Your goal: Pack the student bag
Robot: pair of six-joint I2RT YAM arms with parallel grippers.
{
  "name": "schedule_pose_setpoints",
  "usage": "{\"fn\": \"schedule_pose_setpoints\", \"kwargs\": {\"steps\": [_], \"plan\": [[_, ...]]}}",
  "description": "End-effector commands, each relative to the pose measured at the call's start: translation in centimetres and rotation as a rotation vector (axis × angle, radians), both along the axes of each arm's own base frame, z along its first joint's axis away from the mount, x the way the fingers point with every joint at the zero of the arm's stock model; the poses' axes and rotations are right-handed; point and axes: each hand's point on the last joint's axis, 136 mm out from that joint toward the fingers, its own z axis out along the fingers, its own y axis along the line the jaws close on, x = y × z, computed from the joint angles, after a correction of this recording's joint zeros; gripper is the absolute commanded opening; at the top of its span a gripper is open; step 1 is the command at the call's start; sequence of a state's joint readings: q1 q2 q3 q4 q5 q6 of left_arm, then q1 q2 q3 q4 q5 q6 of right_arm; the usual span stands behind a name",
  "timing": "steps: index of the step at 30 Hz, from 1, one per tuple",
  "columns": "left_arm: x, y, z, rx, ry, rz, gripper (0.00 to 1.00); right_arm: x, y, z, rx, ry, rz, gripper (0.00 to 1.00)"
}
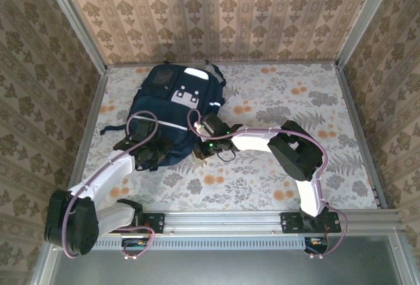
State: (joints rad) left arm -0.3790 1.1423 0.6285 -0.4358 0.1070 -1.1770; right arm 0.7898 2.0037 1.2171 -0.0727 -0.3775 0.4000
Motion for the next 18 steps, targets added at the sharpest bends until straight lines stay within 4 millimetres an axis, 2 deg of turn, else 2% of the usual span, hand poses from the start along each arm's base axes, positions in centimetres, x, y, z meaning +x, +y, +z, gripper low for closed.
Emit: {"fn": "schedule_pose_setpoints", "kwargs": {"steps": [1, 3, 4, 10, 18], "plan": [[1.1, -0.3, 0.4, 0.015, -0.030, -0.032, 0.12, 0.5, 0.1, 0.9, 0.019, 0.012, -0.005, 0.00], [0.9, 0.0, 0.2, 0.030, -0.022, -0.035, 0.01, 1.1, -0.8, 0.7, 0.010, 0.011, -0.037, 0.00], [0.8, 0.3, 0.1, 0.035, -0.020, -0.032, 0.00, 1.4, -1.3, 0.6, 0.003, 0.010, -0.053, 0.00], [0.1, 1.4, -0.3, 0.041, -0.023, -0.008, 0.00, 4.1, -4.5, 0.4, -0.025, -0.011, -0.158, 0.00], [-0.1, 1.4, -0.1, 0.036, -0.027, -0.022, 0.00, 9.2, -8.5, 0.2, -0.071, -0.007, -0.291, 0.02]]}}
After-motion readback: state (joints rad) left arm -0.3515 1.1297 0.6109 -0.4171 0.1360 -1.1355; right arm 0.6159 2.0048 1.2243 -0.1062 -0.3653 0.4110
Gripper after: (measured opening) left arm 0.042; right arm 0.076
